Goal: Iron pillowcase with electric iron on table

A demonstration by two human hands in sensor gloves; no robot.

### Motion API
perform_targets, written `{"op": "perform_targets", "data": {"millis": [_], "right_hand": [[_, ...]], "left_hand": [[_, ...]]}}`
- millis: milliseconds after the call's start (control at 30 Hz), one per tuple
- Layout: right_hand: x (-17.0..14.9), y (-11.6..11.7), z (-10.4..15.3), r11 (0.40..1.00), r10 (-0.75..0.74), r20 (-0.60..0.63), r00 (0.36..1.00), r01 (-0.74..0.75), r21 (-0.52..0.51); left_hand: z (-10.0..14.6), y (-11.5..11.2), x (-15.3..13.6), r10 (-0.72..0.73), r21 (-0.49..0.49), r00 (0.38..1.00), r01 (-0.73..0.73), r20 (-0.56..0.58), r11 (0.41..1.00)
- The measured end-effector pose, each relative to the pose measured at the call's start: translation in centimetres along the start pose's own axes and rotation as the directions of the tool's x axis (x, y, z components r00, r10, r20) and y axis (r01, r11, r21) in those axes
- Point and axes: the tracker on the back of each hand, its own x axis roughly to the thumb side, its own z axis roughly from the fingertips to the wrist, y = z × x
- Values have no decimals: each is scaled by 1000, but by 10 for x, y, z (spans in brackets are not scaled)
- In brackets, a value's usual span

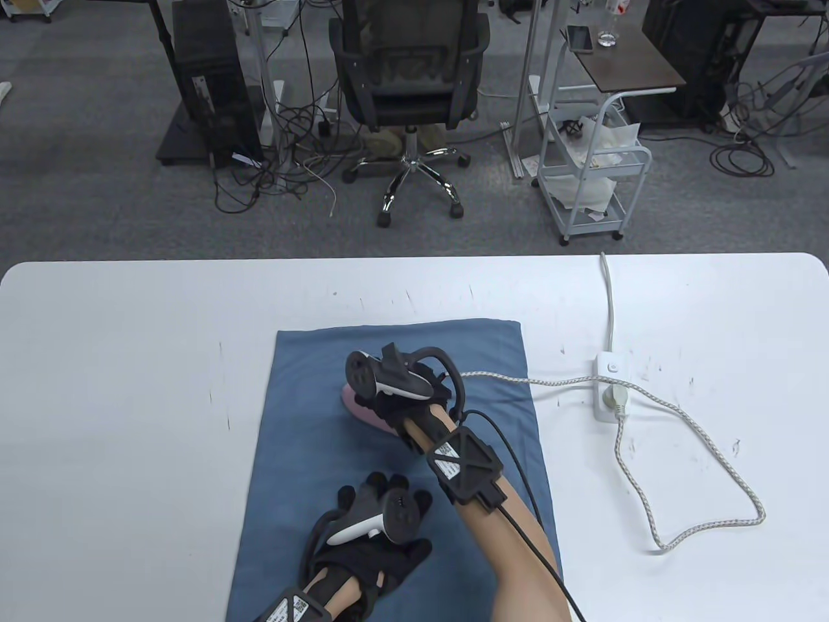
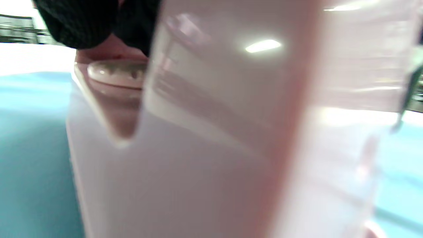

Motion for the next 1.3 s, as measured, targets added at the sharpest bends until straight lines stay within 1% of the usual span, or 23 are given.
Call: {"op": "perform_targets", "data": {"millis": [67,133,200,233,300,400,467,567,600,667,700,733,800,833,900,933,1067,1167,1300], "right_hand": [[-6,0,-6,999,-33,-26,999,33,11],[-8,-1,-5,996,-87,-6,996,87,30],[-6,-3,4,996,-91,61,994,91,11],[-3,-4,11,994,-110,116,987,112,-10],[6,-6,27,990,-137,196,971,143,-17],[21,-7,50,992,-113,293,950,123,-16],[30,-6,57,996,-87,341,936,87,15],[44,-2,54,997,-69,370,926,56,46],[46,-3,53,998,-64,357,932,57,29],[54,-3,36,998,-55,315,948,49,24],[55,-3,29,998,-56,276,960,51,24],[57,-3,18,999,-46,205,978,43,20],[57,-3,3,999,-35,121,992,35,7],[56,-3,-4,999,-47,91,995,47,7],[53,-3,-9,997,-78,51,996,77,31],[51,-2,-9,996,-83,54,995,81,33],[41,-2,-2,1000,-7,38,999,6,22],[22,-1,9,1000,1,-32,999,0,25],[-11,1,29,999,38,-109,993,-38,4]], "left_hand": [[0,0,0,-1,0,1000,1,0,1000],[0,0,0,0,0,1000,0,0,1000],[0,0,0,-1,0,1000,1,0,1000],[0,0,0,-1,0,1000,1,-1,1000],[0,0,0,-2,0,1000,2,-1,1000],[0,0,1,-6,1,1000,6,-4,1000],[0,0,1,-5,1,1000,5,-4,1000],[0,0,1,-7,2,1000,7,-4,1000],[0,0,0,-6,0,1000,6,-4,1000],[-1,0,0,-6,2,1000,6,-2,1000],[-1,0,0,-5,0,1000,5,-3,1000],[-1,0,0,-4,1,1000,4,-2,1000],[-1,0,0,-5,0,1000,5,-2,1000],[-1,0,0,-6,0,1000,6,0,1000],[-1,0,0,-5,-1,1000,5,2,1000],[-1,0,0,-6,-1,1000,6,1,1000],[-1,0,0,-6,0,1000,6,1,1000],[-1,0,0,-7,0,1000,7,1,1000],[-1,0,0,-7,0,1000,7,0,1000]]}}
